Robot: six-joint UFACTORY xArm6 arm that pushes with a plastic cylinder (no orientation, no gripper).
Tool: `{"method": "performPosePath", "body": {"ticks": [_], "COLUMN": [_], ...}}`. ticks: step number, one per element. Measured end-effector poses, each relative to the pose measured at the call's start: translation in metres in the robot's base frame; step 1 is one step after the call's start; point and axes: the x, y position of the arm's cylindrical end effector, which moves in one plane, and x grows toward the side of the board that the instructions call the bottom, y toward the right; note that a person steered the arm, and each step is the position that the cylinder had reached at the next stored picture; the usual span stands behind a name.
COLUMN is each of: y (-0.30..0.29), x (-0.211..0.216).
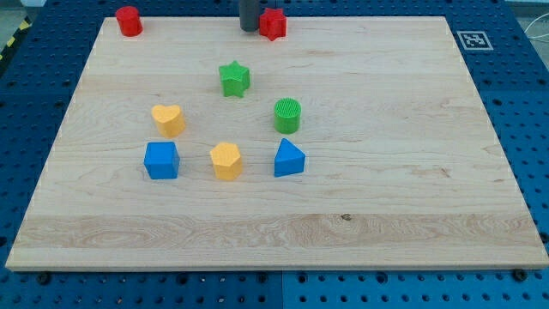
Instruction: Push the blue cube right a bit
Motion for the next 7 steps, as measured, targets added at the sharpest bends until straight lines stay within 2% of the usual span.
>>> {"method": "performPosePath", "body": {"ticks": [1, 2, 3, 5, 7], "y": [-0.045, -0.104, -0.12, -0.197, -0.19], "x": [0.016, 0.053, 0.103, 0.205, 0.295]}}
